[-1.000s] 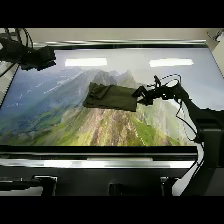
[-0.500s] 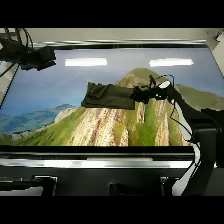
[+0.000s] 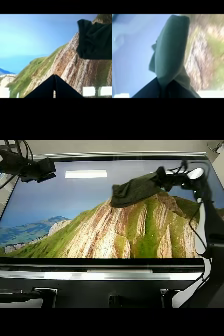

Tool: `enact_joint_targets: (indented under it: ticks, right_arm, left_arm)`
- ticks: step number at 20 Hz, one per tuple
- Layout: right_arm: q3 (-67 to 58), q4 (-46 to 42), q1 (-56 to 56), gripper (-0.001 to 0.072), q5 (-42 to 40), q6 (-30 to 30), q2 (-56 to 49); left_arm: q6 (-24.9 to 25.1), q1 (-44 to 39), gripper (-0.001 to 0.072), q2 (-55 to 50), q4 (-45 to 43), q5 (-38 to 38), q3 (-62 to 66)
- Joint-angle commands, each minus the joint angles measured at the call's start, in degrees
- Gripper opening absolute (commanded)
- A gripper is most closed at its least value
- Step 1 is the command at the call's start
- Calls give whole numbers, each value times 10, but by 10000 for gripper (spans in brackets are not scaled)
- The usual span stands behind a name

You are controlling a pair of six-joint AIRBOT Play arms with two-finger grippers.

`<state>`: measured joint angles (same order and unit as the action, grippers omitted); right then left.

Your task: Fold the clothes and pants, and hang the long-sleeved shirts on hangers.

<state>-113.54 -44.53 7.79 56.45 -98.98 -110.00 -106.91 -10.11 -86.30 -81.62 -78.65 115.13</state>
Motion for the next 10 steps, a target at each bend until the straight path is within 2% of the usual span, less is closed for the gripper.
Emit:
enact_joint_targets:
  ticks: [1,10]
  right_arm:
    - [-70,-57,66,24,1,-104,8]
    - [-70,-57,279,24,-9,-96,23]
  left_arm:
    - [0,0,14,0,4,0,0]
    - [-14,-11,14,0,17,0,0]
